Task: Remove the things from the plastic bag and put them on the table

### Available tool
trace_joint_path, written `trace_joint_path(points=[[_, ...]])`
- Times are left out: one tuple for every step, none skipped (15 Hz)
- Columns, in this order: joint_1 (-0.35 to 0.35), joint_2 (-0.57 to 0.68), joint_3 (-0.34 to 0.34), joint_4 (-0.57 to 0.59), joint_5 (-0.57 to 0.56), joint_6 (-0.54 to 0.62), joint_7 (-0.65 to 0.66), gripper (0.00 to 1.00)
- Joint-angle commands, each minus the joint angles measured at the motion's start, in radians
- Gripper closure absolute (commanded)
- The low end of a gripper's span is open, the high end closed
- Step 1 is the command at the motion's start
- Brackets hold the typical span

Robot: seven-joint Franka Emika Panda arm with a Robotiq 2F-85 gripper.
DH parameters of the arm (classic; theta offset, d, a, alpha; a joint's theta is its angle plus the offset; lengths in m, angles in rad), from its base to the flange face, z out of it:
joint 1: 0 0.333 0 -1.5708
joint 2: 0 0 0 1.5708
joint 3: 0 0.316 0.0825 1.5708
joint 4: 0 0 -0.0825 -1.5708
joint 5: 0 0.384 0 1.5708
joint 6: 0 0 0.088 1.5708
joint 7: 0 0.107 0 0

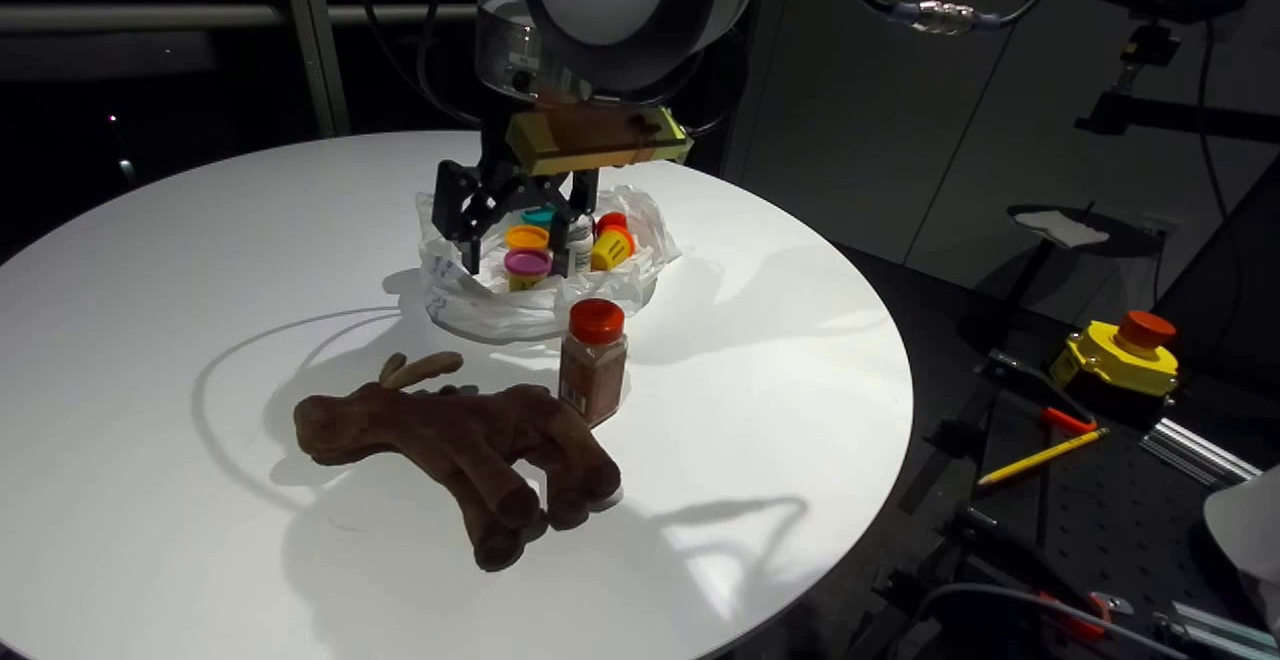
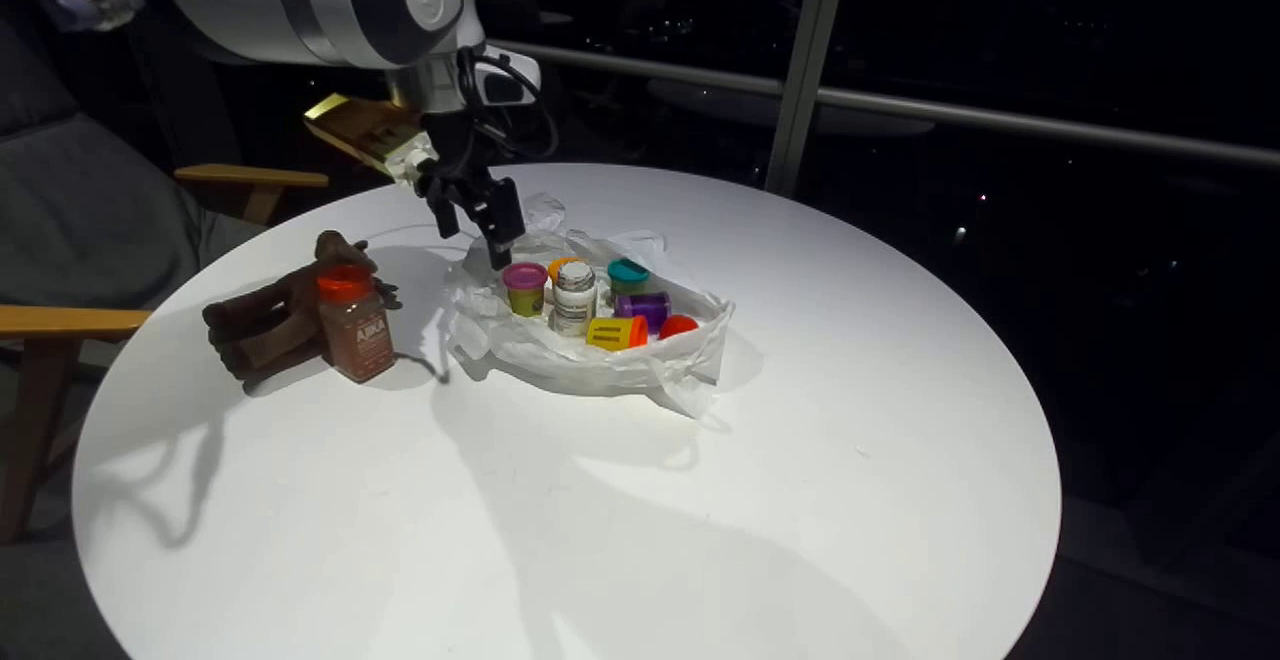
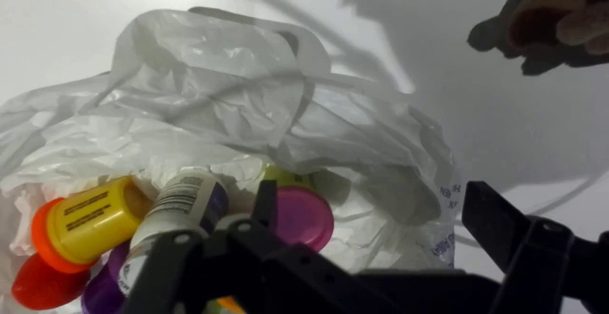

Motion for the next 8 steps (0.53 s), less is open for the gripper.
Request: trace_joint_path(points=[[0.044,0.037,-0.059,0.05,-0.014,0.0,0.089,0.0],[0.043,0.045,-0.06,0.057,-0.009,-0.003,0.096,0.0],[0.049,0.052,-0.068,0.063,-0.012,-0.006,0.111,0.0],[0.053,0.063,-0.073,0.073,-0.015,-0.006,0.124,0.0],[0.059,0.071,-0.078,0.08,-0.018,-0.008,0.138,0.0],[0.067,0.085,-0.084,0.091,-0.02,-0.013,0.156,0.0],[0.071,0.094,-0.087,0.098,-0.02,-0.014,0.169,0.0],[0.077,0.103,-0.092,0.105,-0.022,-0.017,0.184,0.0]])
